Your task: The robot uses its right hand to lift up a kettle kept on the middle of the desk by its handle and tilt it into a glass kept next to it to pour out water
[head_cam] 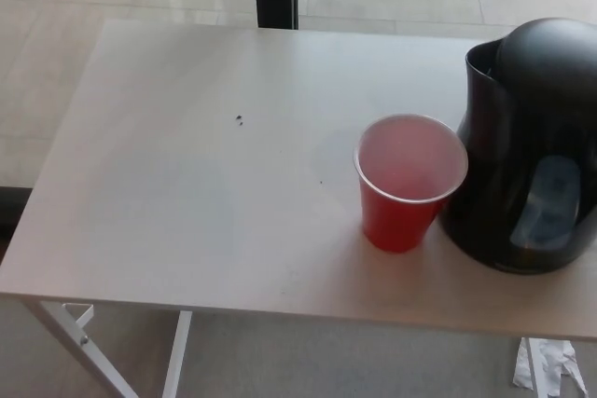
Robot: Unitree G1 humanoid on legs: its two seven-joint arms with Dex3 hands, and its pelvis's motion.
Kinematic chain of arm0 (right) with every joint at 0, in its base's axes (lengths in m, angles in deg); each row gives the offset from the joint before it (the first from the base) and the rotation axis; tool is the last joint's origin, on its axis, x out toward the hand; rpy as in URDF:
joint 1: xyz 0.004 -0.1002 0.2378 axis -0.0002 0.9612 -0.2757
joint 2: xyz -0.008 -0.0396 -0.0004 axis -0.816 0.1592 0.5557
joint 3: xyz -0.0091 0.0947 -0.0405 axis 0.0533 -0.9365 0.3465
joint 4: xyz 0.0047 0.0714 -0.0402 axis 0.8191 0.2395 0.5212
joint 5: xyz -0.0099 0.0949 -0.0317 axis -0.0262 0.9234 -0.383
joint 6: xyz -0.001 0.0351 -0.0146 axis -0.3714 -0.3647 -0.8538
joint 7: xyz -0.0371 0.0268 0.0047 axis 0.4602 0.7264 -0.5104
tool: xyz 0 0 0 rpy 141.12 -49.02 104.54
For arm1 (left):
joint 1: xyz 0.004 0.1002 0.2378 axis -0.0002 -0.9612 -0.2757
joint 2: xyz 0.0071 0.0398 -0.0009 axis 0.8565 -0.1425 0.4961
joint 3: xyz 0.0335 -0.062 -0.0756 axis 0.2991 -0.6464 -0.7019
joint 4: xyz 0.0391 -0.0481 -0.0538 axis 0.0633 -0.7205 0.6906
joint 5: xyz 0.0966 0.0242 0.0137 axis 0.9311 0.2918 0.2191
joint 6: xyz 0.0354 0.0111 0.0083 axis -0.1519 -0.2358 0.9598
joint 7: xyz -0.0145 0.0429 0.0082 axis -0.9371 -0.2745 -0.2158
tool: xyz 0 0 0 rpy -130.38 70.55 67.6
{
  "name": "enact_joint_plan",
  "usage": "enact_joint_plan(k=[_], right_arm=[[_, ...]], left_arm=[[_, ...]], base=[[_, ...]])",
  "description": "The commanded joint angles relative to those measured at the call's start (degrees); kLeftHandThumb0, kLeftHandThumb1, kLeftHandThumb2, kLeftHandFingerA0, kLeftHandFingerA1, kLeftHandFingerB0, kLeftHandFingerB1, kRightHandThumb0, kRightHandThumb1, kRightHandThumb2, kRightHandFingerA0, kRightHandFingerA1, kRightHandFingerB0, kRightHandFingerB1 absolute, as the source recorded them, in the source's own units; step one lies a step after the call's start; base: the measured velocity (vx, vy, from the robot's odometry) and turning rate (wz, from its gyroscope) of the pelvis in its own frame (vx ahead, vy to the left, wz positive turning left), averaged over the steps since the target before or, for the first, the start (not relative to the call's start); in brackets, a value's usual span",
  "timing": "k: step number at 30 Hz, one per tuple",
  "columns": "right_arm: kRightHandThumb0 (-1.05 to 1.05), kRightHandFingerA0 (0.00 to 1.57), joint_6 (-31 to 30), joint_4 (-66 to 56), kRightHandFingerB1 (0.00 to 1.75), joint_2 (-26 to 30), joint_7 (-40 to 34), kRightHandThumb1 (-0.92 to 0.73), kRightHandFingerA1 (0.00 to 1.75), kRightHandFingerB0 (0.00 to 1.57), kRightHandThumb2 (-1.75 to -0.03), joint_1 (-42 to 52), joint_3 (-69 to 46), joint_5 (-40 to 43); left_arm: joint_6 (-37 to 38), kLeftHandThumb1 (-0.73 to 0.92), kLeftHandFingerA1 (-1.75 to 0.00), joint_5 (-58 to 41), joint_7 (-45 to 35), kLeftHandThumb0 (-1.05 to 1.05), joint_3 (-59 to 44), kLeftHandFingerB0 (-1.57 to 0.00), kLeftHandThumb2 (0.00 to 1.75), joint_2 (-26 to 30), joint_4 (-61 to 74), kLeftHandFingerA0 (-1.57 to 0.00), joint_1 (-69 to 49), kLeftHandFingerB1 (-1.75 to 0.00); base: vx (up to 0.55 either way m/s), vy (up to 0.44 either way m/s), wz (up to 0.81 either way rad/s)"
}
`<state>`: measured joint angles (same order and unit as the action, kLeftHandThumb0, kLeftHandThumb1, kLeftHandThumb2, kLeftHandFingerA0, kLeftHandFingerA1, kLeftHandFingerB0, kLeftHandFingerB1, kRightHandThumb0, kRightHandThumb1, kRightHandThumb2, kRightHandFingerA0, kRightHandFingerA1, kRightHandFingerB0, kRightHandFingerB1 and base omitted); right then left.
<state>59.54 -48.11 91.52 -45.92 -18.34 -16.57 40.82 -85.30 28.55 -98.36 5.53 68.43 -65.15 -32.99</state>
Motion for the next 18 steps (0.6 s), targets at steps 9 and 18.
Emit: enact_joint_plan(k=[9, 18], right_arm=[[-0.69, 0.0, -3.8, -0.9, 0.28, 6.6, 7.3, -0.57, 0.22, 0.0, -0.62, -2.3, -12.4, 14.7], [-0.76, 0.0, -12.9, -10.1, 0.47, 13.1, 8.1, -0.58, 0.33, 0.0, -0.61, -9.4, -15.5, 19.3]], left_arm=[[4.6, 0.79, -0.5, -6.0, -8.1, -0.66, -6.1, -0.37, 0.64, 3.2, -5.6, -0.56, 2.2, -0.41], [6.7, 0.62, -0.61, -5.9, -7.0, -0.7, -5.9, -0.31, 0.99, 2.7, -6.5, -0.51, 2.0, -0.53]], base=[[0.0, 0.0, 0.0], [0.0, 0.0, 0.0]])
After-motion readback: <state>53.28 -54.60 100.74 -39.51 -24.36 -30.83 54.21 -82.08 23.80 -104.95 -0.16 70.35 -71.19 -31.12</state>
